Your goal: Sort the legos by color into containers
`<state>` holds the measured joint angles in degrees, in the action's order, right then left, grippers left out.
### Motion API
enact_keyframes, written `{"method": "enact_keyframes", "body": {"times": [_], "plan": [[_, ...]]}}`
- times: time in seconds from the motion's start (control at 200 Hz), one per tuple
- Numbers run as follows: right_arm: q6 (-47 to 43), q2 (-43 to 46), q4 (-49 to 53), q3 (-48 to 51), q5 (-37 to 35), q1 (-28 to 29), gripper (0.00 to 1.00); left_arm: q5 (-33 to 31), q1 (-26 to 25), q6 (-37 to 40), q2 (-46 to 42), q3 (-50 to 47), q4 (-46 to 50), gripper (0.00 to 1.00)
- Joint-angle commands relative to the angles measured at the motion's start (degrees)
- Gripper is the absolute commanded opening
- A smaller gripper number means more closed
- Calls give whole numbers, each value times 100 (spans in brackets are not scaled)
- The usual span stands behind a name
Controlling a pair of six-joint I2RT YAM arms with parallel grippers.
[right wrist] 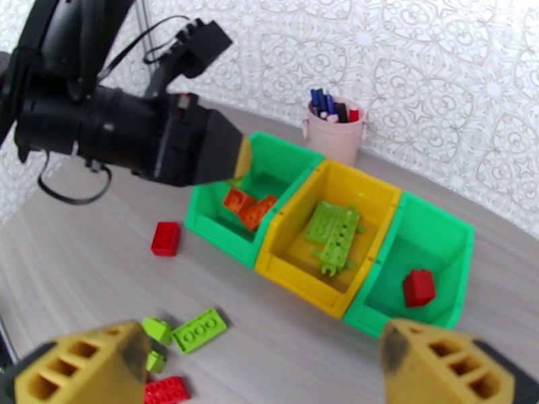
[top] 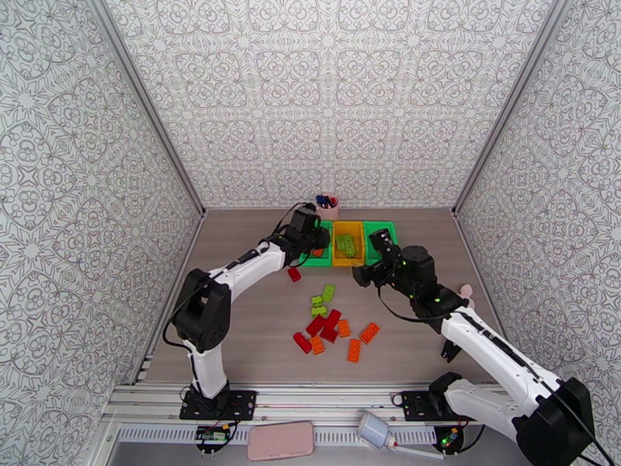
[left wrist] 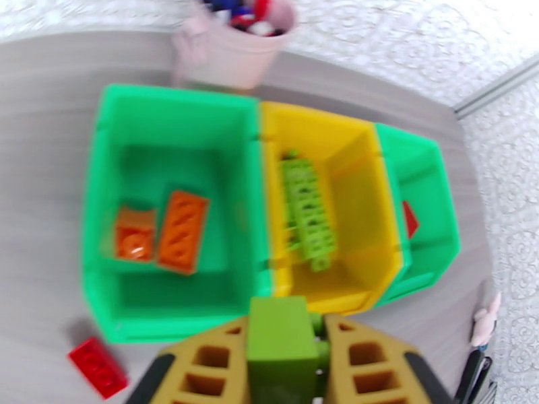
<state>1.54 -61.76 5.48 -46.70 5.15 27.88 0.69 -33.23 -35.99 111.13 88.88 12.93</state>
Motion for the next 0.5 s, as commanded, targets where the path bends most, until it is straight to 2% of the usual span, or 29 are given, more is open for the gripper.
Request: {"method": "enact_keyframes", "body": {"times": [0.0, 0.335, 0.495], "plan": [[84, 158, 57, 126, -153, -54, 94, 169, -146, -19, 460, 572, -133, 17], [89, 269, 234, 133, -181, -107, 94, 276, -203, -201, 1879, 1984, 183, 19], [153, 286, 226, 169, -188, -116, 94, 275, -197, -133, 2143, 2328, 367, 29]]}}
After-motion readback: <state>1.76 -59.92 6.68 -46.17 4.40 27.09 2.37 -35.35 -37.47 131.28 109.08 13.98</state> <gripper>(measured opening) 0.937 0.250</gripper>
